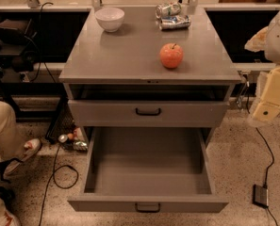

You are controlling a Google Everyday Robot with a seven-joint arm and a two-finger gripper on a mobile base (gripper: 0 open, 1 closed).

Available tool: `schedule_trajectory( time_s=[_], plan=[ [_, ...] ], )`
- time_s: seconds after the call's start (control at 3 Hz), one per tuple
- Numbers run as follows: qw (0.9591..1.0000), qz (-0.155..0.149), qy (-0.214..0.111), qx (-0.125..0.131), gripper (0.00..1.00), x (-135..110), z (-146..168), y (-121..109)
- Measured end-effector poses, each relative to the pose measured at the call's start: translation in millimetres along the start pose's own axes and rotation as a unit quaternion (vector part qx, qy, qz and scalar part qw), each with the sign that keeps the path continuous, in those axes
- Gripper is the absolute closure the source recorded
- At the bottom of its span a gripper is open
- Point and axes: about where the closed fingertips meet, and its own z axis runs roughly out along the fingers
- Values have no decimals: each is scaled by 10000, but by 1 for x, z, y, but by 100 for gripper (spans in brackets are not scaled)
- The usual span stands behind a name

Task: Place apple into middle drawer

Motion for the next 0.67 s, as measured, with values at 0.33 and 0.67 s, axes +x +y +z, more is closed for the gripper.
schedule_trajectory(
  time_s=[0.33,0.67],
  plan=[
    [10000,15,-29,21,0,0,0,-2],
    [9998,77,-148,105,0,0,1,-8]
  ],
)
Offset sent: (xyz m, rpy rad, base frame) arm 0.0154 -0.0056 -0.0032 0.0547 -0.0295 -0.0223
